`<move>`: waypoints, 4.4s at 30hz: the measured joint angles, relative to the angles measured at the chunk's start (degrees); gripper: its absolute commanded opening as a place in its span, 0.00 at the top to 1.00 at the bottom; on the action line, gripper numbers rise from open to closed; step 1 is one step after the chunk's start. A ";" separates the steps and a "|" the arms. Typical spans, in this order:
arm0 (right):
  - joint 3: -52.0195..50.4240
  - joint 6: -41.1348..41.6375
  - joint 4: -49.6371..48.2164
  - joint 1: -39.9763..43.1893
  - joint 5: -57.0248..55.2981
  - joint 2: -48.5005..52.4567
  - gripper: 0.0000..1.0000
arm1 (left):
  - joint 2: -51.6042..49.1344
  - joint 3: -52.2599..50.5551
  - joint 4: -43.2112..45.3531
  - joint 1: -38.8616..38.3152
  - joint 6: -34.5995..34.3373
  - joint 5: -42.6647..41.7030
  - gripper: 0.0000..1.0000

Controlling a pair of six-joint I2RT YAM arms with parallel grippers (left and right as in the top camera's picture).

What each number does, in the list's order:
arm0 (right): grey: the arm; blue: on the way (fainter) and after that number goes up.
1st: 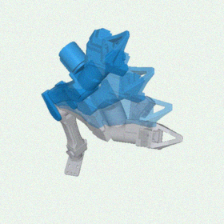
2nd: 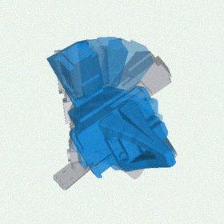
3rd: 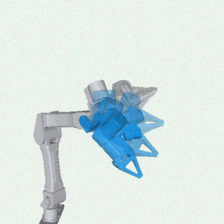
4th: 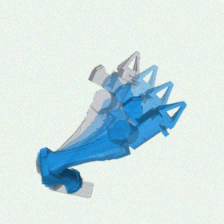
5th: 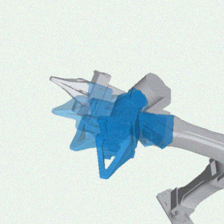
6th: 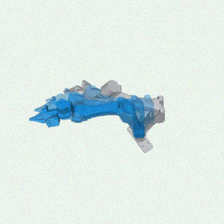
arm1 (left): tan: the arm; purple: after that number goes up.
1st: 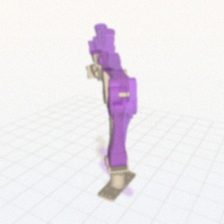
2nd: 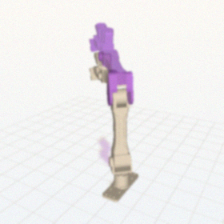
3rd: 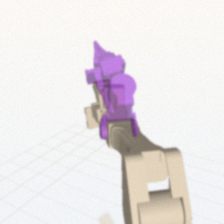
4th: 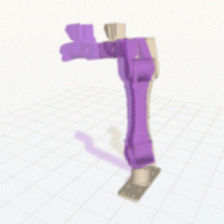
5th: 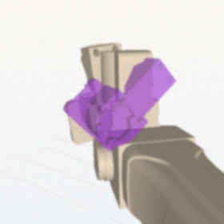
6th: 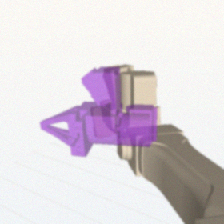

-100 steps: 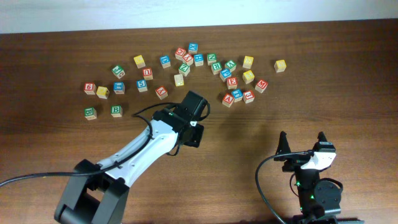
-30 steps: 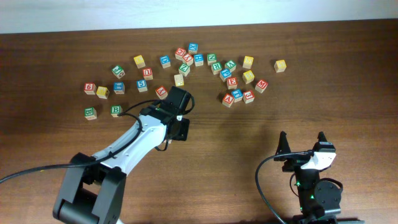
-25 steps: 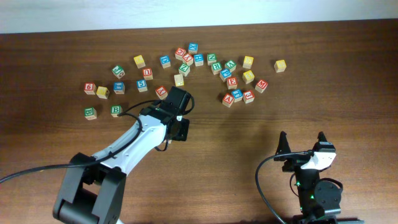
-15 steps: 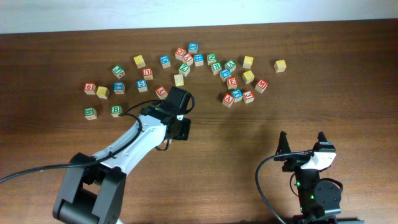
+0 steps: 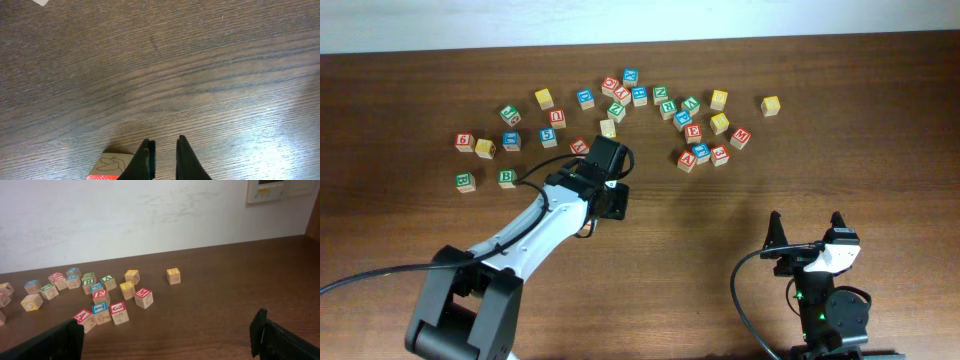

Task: Spell out ICRA

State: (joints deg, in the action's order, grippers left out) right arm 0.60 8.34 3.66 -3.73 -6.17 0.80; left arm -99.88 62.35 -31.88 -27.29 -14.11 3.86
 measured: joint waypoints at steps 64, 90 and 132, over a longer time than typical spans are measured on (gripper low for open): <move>0.00 0.00 0.00 0.00 0.00 0.00 0.01 | 0.00 -2.91 -10.38 0.00 -0.02 2.56 0.99; 0.00 0.02 0.00 0.00 0.00 0.00 0.02 | 0.00 -2.91 -8.46 0.00 -4.13 3.06 0.99; 0.00 -0.02 0.00 0.00 0.00 0.00 0.02 | 0.00 6.43 -21.29 8.39 -2.86 -0.17 0.31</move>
State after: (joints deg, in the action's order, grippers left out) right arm 0.60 8.32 3.66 -3.73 -6.17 0.80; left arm -99.88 68.77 -53.17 -18.90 -16.97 3.68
